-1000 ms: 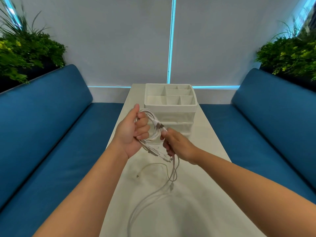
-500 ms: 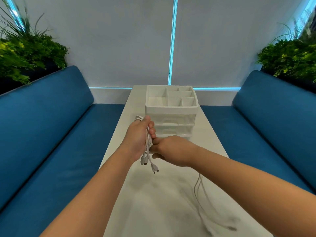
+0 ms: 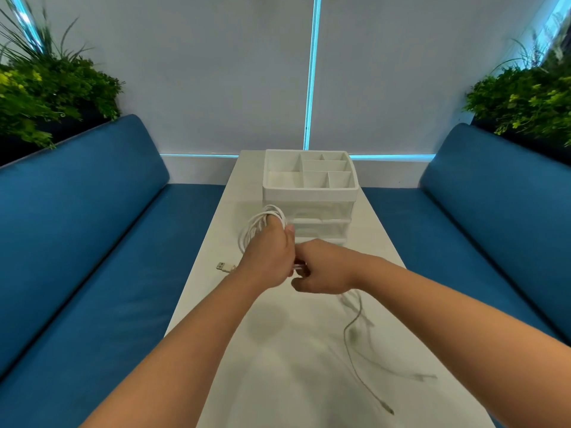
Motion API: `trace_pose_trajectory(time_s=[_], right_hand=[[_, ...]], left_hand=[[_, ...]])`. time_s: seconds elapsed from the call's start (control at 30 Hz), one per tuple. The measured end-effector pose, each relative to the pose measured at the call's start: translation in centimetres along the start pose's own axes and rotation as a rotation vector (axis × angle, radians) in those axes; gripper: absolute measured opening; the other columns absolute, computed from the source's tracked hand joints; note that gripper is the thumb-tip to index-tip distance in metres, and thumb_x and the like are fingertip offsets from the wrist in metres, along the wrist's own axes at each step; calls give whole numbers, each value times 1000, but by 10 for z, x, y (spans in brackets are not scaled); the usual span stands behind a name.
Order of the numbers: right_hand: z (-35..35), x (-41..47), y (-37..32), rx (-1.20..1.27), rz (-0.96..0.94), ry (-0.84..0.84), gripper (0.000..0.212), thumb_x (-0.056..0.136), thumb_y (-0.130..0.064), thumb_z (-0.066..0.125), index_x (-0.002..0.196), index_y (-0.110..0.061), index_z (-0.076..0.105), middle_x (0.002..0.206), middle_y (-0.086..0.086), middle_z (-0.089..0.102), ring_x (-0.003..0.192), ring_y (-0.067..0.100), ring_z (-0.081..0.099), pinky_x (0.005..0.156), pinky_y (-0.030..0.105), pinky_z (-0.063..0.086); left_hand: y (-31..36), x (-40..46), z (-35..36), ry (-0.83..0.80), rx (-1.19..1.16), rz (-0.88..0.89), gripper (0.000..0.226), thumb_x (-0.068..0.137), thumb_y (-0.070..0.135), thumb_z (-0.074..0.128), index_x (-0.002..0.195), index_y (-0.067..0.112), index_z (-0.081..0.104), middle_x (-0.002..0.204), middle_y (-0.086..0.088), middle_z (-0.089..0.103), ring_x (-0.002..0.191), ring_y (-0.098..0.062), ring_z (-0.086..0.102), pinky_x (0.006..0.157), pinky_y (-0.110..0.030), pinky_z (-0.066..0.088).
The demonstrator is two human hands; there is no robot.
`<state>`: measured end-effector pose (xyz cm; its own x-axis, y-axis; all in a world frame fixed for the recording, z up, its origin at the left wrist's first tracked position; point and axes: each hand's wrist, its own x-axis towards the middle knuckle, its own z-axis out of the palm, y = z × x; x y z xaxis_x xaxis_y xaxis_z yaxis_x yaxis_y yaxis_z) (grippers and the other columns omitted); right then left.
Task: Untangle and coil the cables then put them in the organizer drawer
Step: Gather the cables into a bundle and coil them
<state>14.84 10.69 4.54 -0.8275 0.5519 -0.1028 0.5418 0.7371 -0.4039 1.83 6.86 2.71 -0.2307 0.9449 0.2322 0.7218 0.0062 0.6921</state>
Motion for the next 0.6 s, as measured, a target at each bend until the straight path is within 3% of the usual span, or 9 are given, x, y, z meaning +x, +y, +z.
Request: trace_pose_trajectory(time_s=[0.1,0.23,0.3,0.37,0.4,0.47,0.53,0.6], right_hand=[[-4,0,-1,-122,-18,103,24,78,-13,63,69,-30,48,62,-16,48,55,2,46,55,15,36],[-18,2,9,-268,78,158,13,81,-27,66,81,-16,59,69,-5,57,62,13,51,65,35,48],[-21,0,8,-256,18,136,14,85,-30,63,86,-16,61,75,-2,62,67,16,56,65,33,49],[-22,-2,6,-165,-71,121,12,90,-31,61,81,-24,58,73,-8,62,66,10,55,60,22,44],[-24,-3,6,-117,-94,113,16,91,-32,61,78,-29,54,70,-11,58,63,7,53,58,17,41],[-31,-2,7,-12,-102,84,21,91,-32,62,74,-27,52,66,-7,53,58,8,44,58,21,37],[-40,0,11,133,-91,37,21,90,-32,66,76,-17,62,64,-1,52,58,10,40,58,24,35],[-48,1,14,276,-92,0,24,90,-35,65,83,-12,71,66,0,54,59,8,41,60,21,35]], left_hand=[[0,0,-4,-46,25,21,30,107,31,29,88,12,42,76,-2,55,66,-16,57,68,-39,48],[-3,-5,-16,-162,156,25,64,99,60,16,79,14,55,74,0,55,66,-10,51,65,-34,39],[-3,-10,-22,-274,148,-21,86,86,77,9,89,12,65,74,0,57,65,-14,51,64,-32,40],[0,-13,-31,-383,115,-69,94,74,84,8,92,14,68,71,3,56,65,-14,50,66,-30,41],[-1,-14,-35,-427,101,-90,93,72,84,10,91,15,69,71,4,55,66,-12,50,67,-29,40],[-4,-13,-43,-515,76,-95,86,73,87,24,89,16,71,71,3,56,63,-11,50,66,-27,40],[-9,-13,-48,-600,-18,-75,74,73,84,53,86,14,71,68,-1,57,53,-11,47,57,-22,39],[-10,-14,-50,-623,-141,-62,64,73,72,65,81,9,69,58,0,54,45,-10,40,49,-21,34]])
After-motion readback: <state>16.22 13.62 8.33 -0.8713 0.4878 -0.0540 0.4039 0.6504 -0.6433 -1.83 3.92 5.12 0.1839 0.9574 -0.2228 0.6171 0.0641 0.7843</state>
